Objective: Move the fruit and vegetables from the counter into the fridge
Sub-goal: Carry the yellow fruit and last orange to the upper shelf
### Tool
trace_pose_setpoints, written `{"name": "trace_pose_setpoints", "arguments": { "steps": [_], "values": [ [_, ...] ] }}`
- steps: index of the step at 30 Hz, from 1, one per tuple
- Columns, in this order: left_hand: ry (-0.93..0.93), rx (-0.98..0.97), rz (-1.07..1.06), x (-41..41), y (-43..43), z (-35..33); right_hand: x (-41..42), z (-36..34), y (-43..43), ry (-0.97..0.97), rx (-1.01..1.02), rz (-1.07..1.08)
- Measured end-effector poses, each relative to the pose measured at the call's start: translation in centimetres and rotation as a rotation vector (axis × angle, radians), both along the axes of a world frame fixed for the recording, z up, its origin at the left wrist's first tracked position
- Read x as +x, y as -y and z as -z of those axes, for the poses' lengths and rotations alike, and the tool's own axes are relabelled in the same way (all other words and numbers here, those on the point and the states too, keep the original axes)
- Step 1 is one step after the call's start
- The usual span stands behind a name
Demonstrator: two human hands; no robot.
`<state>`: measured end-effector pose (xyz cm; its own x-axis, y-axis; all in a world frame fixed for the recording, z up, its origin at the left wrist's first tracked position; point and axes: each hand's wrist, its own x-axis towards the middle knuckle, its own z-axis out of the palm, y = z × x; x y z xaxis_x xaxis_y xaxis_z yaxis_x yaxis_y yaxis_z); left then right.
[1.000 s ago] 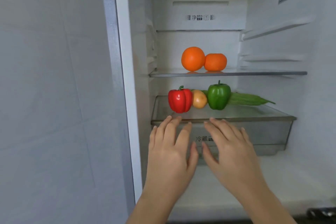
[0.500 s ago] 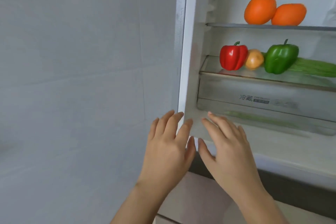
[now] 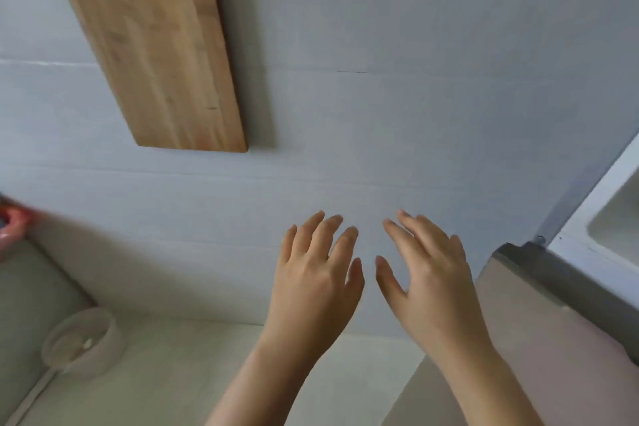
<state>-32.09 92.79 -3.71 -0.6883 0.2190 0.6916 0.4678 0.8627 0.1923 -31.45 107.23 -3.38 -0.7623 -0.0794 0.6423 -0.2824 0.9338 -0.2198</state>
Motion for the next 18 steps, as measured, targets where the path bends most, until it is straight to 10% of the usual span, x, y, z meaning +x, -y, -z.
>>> {"name": "trace_pose_setpoints", "arguments": {
  "steps": [18],
  "values": [
    [0.021,0.065,-0.702,16.3,25.3,-0.1,6.9,-1.4,27.9,0.019,-0.013,-0.673]
  ]
}}
